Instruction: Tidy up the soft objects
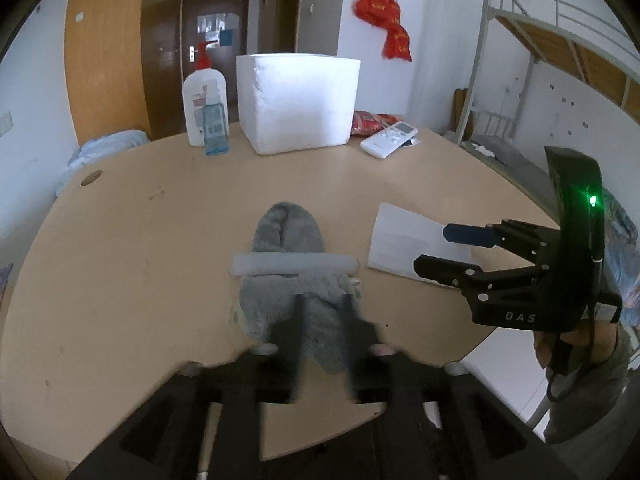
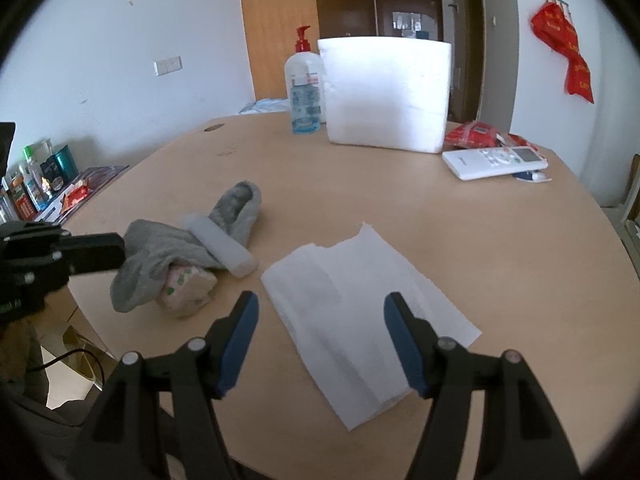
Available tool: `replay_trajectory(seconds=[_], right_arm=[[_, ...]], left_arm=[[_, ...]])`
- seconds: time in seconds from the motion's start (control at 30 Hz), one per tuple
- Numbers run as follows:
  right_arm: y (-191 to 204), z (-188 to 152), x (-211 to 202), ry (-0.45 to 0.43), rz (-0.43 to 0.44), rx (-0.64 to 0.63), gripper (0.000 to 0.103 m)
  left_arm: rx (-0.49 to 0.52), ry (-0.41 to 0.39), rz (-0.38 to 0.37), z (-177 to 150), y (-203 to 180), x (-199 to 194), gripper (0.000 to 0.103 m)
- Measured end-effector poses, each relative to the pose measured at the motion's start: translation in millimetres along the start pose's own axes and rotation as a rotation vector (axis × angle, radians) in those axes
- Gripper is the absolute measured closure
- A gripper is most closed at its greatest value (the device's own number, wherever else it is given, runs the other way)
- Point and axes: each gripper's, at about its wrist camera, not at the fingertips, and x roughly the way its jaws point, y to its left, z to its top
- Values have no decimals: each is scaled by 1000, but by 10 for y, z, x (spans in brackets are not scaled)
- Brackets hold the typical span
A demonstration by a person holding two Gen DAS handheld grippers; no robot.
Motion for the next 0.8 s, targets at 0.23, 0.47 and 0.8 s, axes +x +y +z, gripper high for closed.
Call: replay_trajectory(seconds=[0.23,0.47,0.8], right_arm=[[13,-16,-10,4,1,-4,34],[15,-10,-5,2,4,-9,34],[12,-13,1,0,2,-6,34]], left_arm=[[-4,-63,42,-41,-2,-72,25],[-17,-6,75,-71,52,116,27],[-24,10,82,-73,100,181,88]])
